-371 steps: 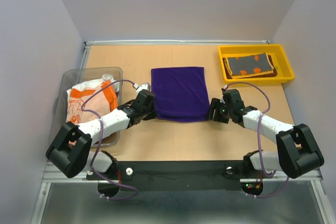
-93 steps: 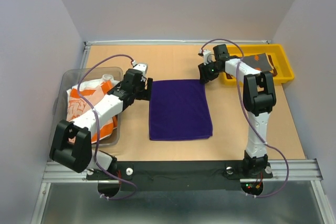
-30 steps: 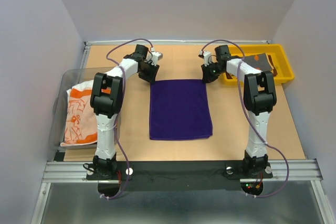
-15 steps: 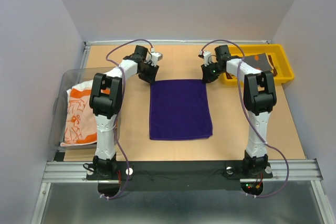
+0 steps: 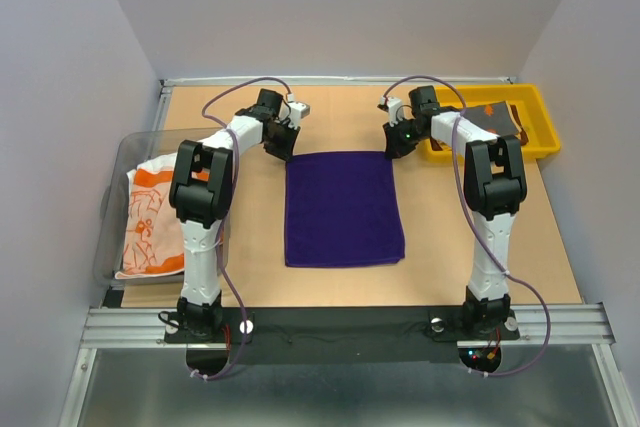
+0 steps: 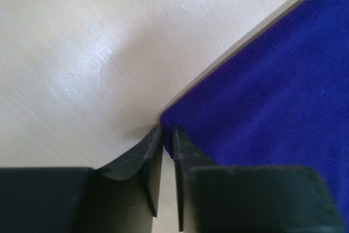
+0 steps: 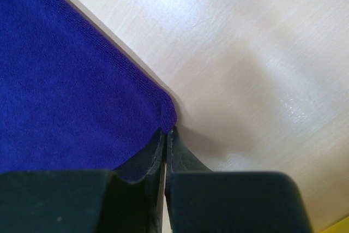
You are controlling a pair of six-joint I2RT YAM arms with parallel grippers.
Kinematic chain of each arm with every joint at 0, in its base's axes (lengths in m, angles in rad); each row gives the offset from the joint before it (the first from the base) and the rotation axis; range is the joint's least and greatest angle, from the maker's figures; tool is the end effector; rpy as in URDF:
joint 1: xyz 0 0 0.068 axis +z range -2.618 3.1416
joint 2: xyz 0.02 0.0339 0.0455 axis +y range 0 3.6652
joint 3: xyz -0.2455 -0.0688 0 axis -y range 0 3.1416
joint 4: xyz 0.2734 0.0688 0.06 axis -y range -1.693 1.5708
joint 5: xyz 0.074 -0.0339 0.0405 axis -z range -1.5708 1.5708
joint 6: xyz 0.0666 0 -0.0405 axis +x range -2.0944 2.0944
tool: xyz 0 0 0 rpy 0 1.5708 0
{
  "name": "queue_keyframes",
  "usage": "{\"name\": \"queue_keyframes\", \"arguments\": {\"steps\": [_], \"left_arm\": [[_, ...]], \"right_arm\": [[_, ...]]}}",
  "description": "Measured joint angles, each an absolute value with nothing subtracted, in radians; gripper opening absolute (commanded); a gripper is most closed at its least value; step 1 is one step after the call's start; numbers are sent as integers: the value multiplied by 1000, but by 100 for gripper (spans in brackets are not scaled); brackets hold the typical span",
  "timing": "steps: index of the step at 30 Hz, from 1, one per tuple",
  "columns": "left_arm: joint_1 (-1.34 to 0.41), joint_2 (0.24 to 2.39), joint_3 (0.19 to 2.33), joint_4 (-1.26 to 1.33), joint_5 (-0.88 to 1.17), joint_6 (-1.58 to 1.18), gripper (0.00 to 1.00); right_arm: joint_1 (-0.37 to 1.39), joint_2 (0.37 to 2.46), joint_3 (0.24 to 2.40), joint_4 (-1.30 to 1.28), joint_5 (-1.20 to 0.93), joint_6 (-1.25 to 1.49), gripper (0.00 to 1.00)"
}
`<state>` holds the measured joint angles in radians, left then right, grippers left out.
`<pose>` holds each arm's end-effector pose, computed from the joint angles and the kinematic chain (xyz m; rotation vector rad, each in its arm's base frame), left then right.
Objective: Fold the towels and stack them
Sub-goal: Fold the towel
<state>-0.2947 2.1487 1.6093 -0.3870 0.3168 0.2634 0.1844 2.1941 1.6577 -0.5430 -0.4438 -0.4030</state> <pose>0.4743 -0.1657 0.1204 0.8082 2.3416 -0.4080 0.4787 0.1184 0.1064 -0.8811 2.4123 0.5049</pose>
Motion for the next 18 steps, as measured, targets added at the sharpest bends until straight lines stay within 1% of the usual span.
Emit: {"name": "queue_keyframes", "arguments": {"steps": [3, 5, 15, 18], "left_arm": [[-295, 2149, 1609, -389, 314, 256, 3], [-294, 2149, 1611, -391, 311, 255, 0], [-289, 2149, 1615, -376, 305, 252, 0], [-287, 2115, 1562, -315, 287, 252, 0]], "right_arm": [[184, 2194, 1658, -543, -443, -403, 1], [184, 2194, 1658, -543, -442, -403, 1], [191, 2198, 1711, -592, -400, -397, 1], [191, 2193, 1720, -590, -381, -393, 1]]}}
